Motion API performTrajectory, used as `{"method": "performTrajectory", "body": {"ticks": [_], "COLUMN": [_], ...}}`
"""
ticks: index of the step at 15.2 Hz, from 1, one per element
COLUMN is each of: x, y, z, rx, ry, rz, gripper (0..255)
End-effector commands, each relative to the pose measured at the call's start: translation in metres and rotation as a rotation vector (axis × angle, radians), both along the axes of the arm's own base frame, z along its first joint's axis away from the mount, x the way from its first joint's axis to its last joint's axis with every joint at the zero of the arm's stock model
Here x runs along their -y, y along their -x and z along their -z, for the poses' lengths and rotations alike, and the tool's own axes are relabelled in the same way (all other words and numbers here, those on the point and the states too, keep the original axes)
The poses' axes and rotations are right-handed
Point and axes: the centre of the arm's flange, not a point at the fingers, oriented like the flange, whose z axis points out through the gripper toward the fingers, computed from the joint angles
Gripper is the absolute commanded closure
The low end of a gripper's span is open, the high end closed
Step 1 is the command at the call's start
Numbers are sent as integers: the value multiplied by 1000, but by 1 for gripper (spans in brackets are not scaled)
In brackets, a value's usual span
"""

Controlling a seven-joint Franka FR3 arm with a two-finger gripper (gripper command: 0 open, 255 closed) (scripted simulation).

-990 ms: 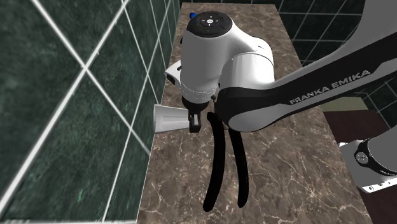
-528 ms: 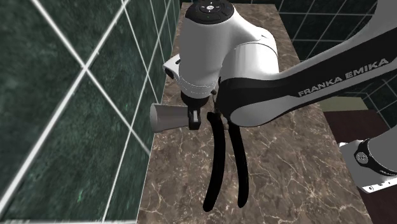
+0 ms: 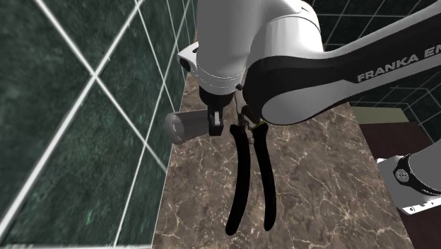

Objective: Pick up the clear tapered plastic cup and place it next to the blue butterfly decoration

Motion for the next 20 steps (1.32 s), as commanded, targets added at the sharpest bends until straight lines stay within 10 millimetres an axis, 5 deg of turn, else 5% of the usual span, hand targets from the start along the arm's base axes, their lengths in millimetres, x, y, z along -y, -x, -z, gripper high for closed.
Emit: {"method": "performTrajectory", "body": {"ticks": [1,19,20], "x": [0,0,12], "y": [1,1,4], "z": [-12,-106,-106], "rx": [0,0,0], "ry": [0,0,0], "rz": [0,0,0], "gripper": [255,255,255]}}
